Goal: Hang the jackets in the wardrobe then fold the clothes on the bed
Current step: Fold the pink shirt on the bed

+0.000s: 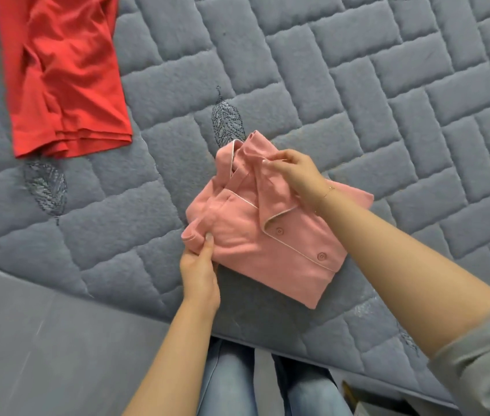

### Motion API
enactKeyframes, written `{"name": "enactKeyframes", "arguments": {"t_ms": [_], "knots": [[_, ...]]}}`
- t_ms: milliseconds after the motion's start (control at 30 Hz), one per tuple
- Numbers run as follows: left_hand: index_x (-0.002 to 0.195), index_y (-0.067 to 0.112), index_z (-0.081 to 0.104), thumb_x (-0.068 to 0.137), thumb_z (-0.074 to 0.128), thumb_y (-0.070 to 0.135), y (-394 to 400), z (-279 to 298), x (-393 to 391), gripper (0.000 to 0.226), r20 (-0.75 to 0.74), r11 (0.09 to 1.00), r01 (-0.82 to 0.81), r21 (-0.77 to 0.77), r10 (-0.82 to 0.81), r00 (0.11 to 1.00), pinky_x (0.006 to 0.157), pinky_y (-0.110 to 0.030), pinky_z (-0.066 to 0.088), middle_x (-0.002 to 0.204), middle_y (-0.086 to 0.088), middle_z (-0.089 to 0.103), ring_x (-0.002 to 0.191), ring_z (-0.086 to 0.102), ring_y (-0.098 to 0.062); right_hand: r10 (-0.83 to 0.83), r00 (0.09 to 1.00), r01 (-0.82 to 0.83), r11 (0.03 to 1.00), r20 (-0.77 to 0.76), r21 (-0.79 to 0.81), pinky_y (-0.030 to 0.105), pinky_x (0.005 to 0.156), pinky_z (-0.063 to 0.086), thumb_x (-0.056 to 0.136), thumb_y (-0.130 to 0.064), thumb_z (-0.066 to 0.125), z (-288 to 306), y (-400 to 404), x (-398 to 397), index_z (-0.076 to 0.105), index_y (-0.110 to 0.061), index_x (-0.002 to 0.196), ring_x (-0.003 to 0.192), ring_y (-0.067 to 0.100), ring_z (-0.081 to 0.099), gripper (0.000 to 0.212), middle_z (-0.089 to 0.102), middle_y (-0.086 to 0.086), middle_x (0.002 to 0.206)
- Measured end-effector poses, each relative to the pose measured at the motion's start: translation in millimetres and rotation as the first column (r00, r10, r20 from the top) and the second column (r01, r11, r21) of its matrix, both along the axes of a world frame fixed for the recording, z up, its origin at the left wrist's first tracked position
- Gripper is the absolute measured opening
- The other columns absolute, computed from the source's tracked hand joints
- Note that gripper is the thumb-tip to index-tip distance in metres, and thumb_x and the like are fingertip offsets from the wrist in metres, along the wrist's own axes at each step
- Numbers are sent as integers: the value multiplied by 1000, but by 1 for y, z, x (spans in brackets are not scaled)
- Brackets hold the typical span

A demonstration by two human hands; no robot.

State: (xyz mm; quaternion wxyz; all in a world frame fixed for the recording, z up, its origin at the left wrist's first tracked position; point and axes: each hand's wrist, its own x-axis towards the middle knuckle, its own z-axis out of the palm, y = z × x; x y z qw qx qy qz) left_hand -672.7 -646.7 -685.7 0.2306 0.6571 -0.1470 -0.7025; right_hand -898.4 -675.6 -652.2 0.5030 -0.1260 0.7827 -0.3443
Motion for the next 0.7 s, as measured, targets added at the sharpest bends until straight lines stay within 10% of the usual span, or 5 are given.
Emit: {"name": "enactKeyframes", "arguments": {"t_ms": [167,300,467,567,700], "knots": [[131,17,45,88,73,21,-1,-4,7,51,311,1000,5,-24,3,950,81,-16,44,121,-1,58,99,57,-4,-158,827,221,974,539,-54,28,101,45,94,8,42,12,4,34,50,-8,132,122,24,57,43,58,15,131],[130,16,55,95,64,23,-12,-2,12,37,79,993,116,30,-118,990,91,-27,51,120,1,65,109,63,-11,95,995,-92,983,8,-156,24,107,39,79,26,37,17,40,65,47,7,137,135,29,45,62,49,19,142],[107,10,69,92,63,9,-26,15,17,17,-48,989,143,-41,-145,988,77,-21,57,97,0,76,90,71,-9,648,574,-672,722,-501,164,47,122,8,72,-18,69,-5,103,131,12,-17,156,151,22,5,101,9,6,163],[101,10,69,88,66,9,-20,33,15,12,-67,970,222,-96,-229,971,74,-20,58,92,-1,76,86,71,-10,602,513,-528,783,-611,329,55,121,7,77,-30,72,-18,100,157,3,-19,156,152,22,4,106,6,5,164],[108,6,66,89,66,9,-14,53,10,19,-40,914,358,-192,-371,928,89,-27,55,103,-8,75,99,68,-16,123,780,-186,982,-613,-40,47,97,46,71,8,64,-15,80,143,53,-8,138,122,29,58,69,61,10,133]]}}
